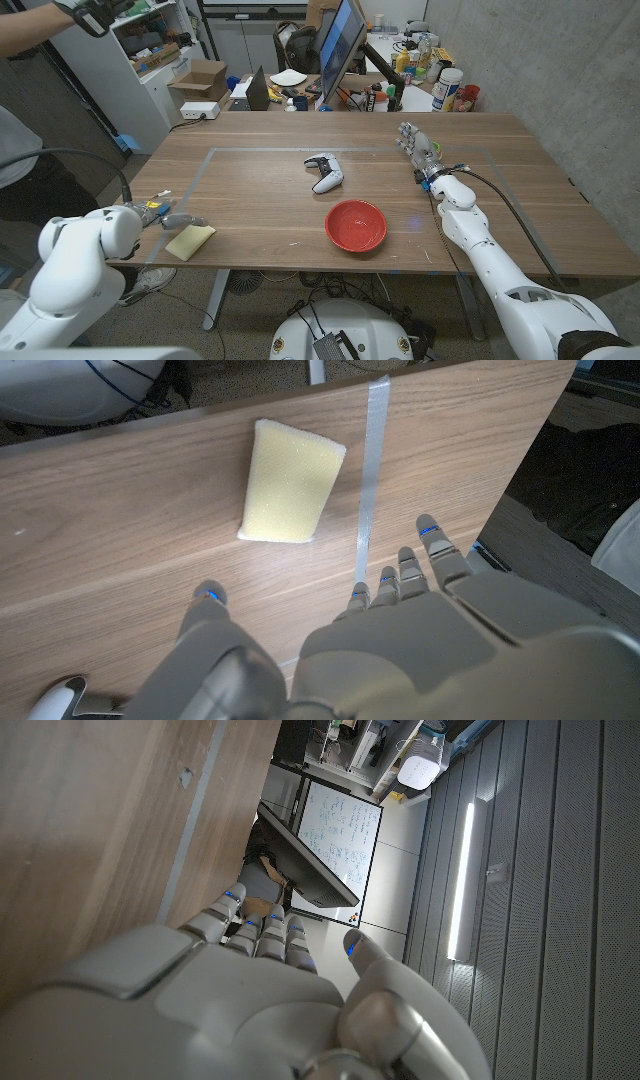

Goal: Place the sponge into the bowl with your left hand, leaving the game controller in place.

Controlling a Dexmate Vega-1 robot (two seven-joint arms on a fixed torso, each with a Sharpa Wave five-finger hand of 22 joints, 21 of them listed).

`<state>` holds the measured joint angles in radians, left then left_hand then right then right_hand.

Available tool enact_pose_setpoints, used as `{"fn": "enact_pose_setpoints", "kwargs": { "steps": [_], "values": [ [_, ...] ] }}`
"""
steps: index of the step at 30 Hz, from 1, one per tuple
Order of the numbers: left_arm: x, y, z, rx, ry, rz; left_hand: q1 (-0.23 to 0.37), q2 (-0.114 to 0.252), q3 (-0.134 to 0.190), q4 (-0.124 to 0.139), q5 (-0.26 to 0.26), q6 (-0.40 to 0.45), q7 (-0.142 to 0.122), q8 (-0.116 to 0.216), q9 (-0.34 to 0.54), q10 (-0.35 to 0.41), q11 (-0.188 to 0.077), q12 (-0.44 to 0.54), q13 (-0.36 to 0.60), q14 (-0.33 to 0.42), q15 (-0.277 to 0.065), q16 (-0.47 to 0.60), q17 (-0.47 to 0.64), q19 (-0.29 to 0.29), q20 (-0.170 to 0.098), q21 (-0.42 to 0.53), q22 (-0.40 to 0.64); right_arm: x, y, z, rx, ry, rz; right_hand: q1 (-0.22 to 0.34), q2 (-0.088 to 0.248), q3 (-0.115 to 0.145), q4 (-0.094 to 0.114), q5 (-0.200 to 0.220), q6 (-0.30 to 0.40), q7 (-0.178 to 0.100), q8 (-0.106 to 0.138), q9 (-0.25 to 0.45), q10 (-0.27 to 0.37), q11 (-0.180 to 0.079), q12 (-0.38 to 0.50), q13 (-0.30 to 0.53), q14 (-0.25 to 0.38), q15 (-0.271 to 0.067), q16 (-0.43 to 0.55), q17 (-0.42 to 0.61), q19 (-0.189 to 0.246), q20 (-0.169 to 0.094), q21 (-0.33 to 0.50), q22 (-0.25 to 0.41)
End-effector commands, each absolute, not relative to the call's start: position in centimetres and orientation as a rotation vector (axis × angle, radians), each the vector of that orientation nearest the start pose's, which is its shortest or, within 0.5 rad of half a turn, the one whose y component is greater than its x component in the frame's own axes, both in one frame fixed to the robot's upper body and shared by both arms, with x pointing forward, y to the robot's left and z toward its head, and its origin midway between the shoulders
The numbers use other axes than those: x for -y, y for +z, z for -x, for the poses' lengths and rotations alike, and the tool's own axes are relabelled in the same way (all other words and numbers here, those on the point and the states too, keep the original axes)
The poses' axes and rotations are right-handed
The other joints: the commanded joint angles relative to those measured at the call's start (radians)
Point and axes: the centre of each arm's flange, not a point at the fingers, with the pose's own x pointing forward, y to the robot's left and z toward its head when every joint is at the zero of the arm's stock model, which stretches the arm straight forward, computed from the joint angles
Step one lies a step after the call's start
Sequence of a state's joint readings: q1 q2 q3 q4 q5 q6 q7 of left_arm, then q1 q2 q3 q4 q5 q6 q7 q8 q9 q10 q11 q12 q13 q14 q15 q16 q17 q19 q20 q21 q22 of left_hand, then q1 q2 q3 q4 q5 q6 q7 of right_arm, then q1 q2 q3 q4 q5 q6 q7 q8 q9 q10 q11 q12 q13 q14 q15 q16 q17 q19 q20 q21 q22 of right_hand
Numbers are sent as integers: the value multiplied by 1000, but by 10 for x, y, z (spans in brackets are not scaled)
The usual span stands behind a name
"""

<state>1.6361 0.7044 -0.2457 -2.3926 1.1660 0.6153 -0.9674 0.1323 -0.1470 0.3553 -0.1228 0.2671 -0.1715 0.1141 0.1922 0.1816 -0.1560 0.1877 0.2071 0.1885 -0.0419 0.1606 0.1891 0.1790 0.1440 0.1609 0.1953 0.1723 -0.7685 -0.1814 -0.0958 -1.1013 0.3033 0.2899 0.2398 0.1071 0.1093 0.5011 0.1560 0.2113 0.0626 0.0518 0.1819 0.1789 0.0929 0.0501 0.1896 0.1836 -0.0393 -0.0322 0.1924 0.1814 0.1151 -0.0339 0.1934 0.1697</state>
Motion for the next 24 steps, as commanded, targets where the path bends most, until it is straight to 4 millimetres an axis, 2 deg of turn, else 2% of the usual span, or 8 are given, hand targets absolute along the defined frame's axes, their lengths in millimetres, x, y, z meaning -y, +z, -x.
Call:
{"fn": "enact_pose_setpoints", "kwargs": {
  "steps": [1,10,24],
  "values": [
    [-408,-72,-421,-388,141,-1497,12,-2,-4,-1,6,-57,96,-1,3,-6,1,-4,5,-6,4,0,3,-10,2,-3,3,256,-19,-685,622,240,-23,-10,51,1,-4,4,3,1,7,3,6,-1,6,4,5,-3,-3,2,8,-70,6,4],
    [-412,-81,-434,-416,104,-1480,14,-2,-8,0,8,-59,96,-2,3,-5,3,-4,5,-5,5,1,3,-10,6,-3,3,256,-20,-688,618,238,-22,-12,50,1,-5,4,3,1,7,3,7,0,6,4,5,-2,-3,2,8,-71,6,4],
    [-401,-77,-450,-498,49,-1533,19,-1,-16,0,14,-47,94,3,4,14,-9,3,6,5,-4,6,4,-10,9,-3,3,263,-23,-693,625,231,-36,-15,42,-2,-7,3,4,3,7,3,8,0,6,4,7,-1,-3,2,9,-67,6,4]
  ]
}}
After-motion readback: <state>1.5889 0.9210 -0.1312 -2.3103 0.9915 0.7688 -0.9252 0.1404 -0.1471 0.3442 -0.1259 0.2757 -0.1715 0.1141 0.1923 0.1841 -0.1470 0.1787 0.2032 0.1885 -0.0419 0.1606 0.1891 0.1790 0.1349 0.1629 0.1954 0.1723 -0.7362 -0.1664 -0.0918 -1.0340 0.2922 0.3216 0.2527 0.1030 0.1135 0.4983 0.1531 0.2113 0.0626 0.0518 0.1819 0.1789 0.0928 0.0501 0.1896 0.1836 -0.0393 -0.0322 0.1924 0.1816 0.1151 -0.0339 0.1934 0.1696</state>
